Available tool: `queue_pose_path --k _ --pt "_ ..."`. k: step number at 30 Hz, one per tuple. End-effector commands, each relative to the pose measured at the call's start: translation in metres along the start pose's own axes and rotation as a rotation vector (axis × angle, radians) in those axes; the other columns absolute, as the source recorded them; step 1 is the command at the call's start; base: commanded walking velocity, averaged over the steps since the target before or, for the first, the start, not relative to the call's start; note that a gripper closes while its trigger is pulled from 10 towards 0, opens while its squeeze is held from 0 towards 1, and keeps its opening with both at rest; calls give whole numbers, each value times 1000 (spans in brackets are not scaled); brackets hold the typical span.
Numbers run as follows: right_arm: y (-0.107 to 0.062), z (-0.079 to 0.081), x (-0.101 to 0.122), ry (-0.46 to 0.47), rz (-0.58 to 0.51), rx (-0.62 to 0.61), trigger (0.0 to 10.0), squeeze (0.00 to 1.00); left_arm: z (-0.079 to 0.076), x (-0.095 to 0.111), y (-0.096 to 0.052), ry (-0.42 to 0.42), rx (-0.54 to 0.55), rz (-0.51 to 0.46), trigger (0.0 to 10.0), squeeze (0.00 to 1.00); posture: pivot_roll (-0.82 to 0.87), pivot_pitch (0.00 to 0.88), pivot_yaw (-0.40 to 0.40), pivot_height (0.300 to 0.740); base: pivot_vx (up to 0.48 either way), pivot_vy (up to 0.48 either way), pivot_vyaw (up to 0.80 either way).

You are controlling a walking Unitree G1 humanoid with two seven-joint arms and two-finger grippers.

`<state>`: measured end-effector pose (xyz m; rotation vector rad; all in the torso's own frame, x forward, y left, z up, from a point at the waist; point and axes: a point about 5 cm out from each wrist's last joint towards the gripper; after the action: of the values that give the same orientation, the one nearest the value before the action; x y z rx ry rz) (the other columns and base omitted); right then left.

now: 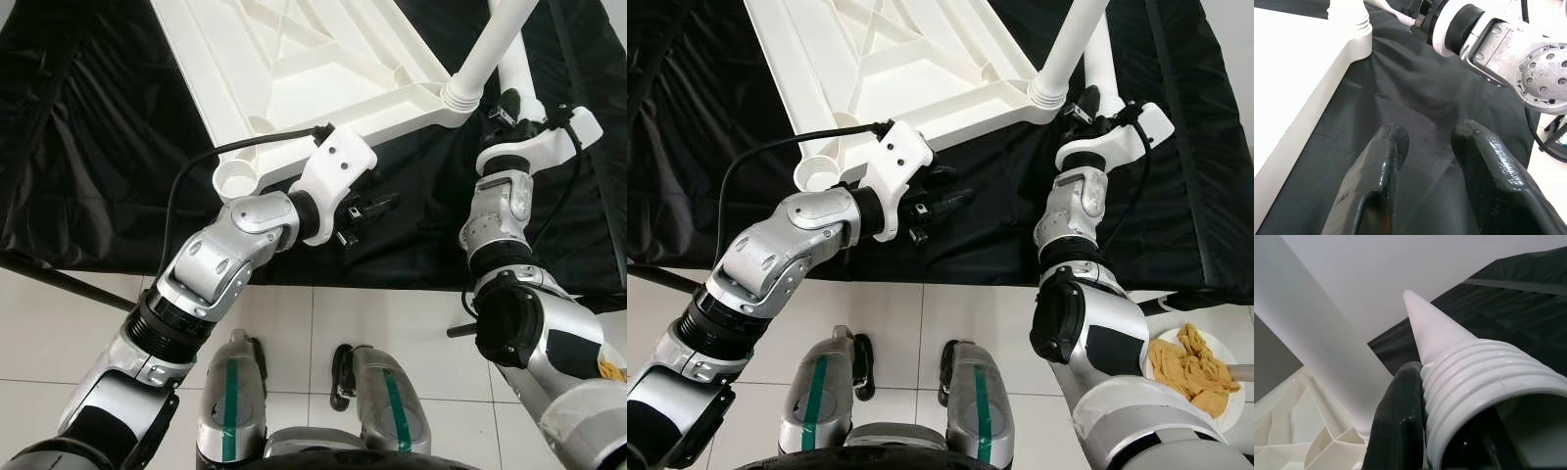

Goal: Building children table

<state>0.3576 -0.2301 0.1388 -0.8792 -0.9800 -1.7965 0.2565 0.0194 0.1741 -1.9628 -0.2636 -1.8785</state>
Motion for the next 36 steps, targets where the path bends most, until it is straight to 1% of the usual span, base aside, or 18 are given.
queue_pose_path --k 1,2,3,4,5,6,11,13,16,17,19,23,24,25,26,27,31,36 --pt "1 1 1 -24 -6 8 784 0 -2 4 -1 9 -49 -6 10000 0 68 57 6 740 0 0 0" --pt "2 1 3 -22 -10 6 8235 0 -2 4 -1 9 -48 -6 10000 0 69 55 6 740 0 0 0" --pt "2 1 3 -22 -10 6 8235 0 -2 4 -1 9 -48 -6 10000 0 69 55 6 740 0 0 0" --pt "4 1 5 -15 -24 7 10000 0 -2 4 -1 9 -48 -6 10000 0 69 55 6 740 0 0 0" --pt "4 1 5 -15 -24 7 10000 0 -2 4 -1 9 -48 -6 10000 0 69 55 6 740 0 0 0" --pt "8 5 14 -8 -71 25 10000 0 -2 4 -1 8 -48 -7 10000 0 70 56 6 740 0 0 0" --pt "29 31 68 3 -329 136 10000 0 -2 4 -1 11 -49 -6 10000 0 65 54 14 740 0 0 0" --pt "32 35 75 -2 -358 150 10000 0 -2 4 -1 11 -50 -6 10000 0 65 54 14 740 0 0 0" --pt "42 58 116 -8 -517 245 10000 0 -1 5 0 15 -55 -4 10000 0 61 51 20 740 0 0 0" --pt "44 71 136 -3 -592 296 10000 0 -1 5 0 18 -57 -4 10000 0 60 49 22 740 0 0 0" --pt "45 86 157 10 -675 355 10000 0 0 5 0 22 -59 -3 10000 0 62 48 24 740 0 0 0" --pt "43 102 179 26 -758 423 10000 0 1 6 0 25 -59 -2 10000 0 64 48 24 740 0 0 0" --pt "43 102 179 26 -758 423 10000 0 1 6 0 25 -59 -2 10000 0 64 48 24 740 0 0 0" --pt "41 115 190 35 -805 474 10000 0 1 6 0 26 -60 -2 10000 0 65 47 23 740 0 0 0" --pt "37 135 207 56 -867 555 10000 0 1 6 0 28 -59 -2 10000 0 65 47 23 740 0 0 0" --pt "37 135 207 56 -867 555 10000 0 1 6 0 28 -59 -2 10000 0 65 47 23 740 0 0 0" --pt "30 157 217 63 -901 658 10000 0 2 7 0 28 -53 -3 10000 0 73 44 17 740 0 0 0" --pt "26 168 217 78 -893 723 10000 0 3 7 0 27 -47 -5 10000 0 77 44 10 740 0 0 0"
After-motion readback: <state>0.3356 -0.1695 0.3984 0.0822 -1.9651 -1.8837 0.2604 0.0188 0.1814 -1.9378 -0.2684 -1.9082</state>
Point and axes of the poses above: a point about 5 cm out from each wrist's last joint towards the gripper, its own y axis pointing out of the wrist towards the gripper, its own x axis along the axis of the wrist's last joint, z = x × y, and after that the axes turned 2 degrees about -y, right-handed
